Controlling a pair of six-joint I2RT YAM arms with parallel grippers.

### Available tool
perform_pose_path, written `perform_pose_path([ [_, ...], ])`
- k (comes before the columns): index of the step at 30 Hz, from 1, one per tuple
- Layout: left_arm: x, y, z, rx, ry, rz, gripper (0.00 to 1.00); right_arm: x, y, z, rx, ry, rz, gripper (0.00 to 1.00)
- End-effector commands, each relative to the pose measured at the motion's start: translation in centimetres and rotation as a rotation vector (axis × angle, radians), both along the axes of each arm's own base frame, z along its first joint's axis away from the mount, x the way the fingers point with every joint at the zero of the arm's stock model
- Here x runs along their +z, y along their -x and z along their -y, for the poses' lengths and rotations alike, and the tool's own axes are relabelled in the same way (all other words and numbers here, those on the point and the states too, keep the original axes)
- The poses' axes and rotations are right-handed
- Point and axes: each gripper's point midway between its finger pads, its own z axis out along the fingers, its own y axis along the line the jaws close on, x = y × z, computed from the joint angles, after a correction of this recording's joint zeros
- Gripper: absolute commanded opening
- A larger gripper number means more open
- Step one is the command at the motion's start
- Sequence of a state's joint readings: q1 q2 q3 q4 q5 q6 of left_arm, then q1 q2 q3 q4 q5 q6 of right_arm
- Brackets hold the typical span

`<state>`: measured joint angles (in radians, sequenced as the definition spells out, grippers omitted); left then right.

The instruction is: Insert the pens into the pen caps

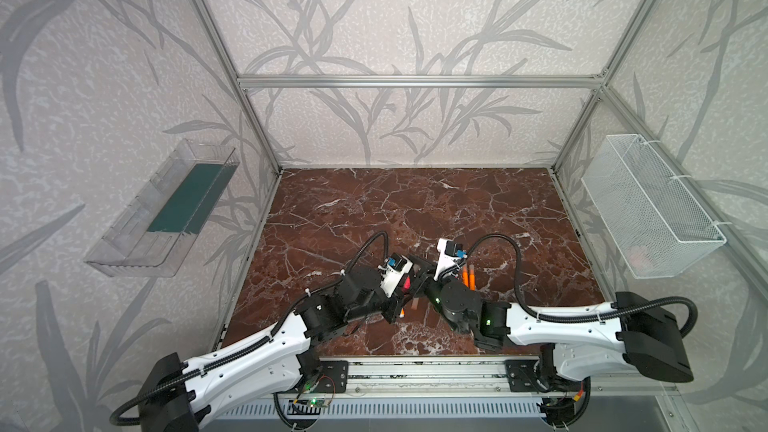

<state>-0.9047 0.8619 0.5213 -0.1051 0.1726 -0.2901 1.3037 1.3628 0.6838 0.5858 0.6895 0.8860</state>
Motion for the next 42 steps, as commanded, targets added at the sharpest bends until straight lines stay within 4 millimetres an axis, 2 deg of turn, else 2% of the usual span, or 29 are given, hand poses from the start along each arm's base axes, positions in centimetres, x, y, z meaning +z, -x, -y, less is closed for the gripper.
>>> perform_pose_path([
  [1,11.3,-8.9,-5.0,0.525,0.288,0.281,0.00,-8.5,8.4,-3.3,0.368,0.231,-0.156,0.00],
  [5,11.3,-7.9,-4.3,0.457,0.311,0.257,0.00,-7.7,8.2,-2.9,0.373,0.209,-0.078,0.00],
  [10,11.2,-5.9,-2.3,0.297,0.353,0.226,0.00,-5.9,7.6,-1.9,0.357,0.238,-0.023,0.01],
  [16,10.0,-4.2,-0.9,0.184,0.372,0.196,0.00,-3.2,7.0,-0.8,0.336,0.253,0.057,0.09],
  [22,9.2,-3.1,0.0,0.116,0.383,0.186,0.00,-2.0,5.9,0.4,0.288,0.265,0.083,0.30],
  [30,8.8,-1.6,1.1,0.043,0.371,0.179,0.00,-1.4,4.7,0.8,0.270,0.243,0.091,0.35],
  [33,8.6,-1.6,1.2,0.048,0.366,0.185,0.00,-0.2,4.6,1.8,0.245,0.226,0.110,0.37],
  [38,7.8,-1.8,1.0,0.066,0.353,0.186,0.00,2.3,4.7,5.0,0.209,0.219,0.179,0.47],
  [42,7.5,-1.3,1.5,0.039,0.345,0.183,0.00,4.0,4.6,5.5,0.193,0.190,0.231,0.51],
])
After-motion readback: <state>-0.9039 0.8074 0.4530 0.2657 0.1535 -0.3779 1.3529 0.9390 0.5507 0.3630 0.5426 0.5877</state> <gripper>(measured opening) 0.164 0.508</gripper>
